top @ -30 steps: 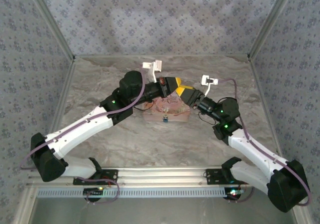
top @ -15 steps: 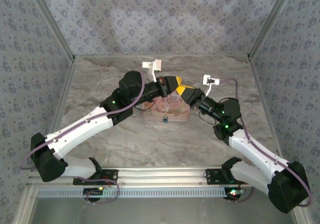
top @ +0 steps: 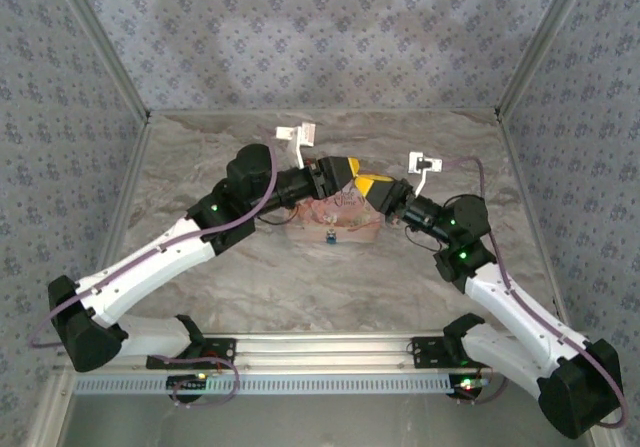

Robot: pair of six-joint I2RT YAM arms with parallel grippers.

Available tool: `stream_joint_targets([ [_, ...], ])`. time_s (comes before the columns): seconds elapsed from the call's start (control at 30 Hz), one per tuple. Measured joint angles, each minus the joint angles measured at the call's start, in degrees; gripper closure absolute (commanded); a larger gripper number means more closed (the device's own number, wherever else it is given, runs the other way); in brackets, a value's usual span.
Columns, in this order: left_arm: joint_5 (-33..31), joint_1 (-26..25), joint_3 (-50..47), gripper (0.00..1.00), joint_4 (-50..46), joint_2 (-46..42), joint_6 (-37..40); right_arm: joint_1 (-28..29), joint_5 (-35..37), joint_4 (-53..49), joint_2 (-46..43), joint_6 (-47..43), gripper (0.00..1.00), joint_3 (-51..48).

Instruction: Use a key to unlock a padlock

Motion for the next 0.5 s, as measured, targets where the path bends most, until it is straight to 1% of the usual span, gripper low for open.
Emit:
stream_joint_targets([
  [0.03, 0.35, 0.0, 0.0, 0.54, -0.59, 0.0, 0.15, -0.02, -0.42, -0.72, 0.0, -0.24, 1.0, 0.35],
  [0.27, 1.99, 0.0, 1.42, 0.65, -2.93, 0.07, 1.57, -0.37, -3.74, -5.31, 0.22, -1.46, 1.0, 2.78],
  [0.5, 2.69, 0.11, 1.73, 0.81, -3.45, 0.07, 2.01, -1.05, -6.49, -8.57, 1.14, -1.68, 1.0, 4.22],
])
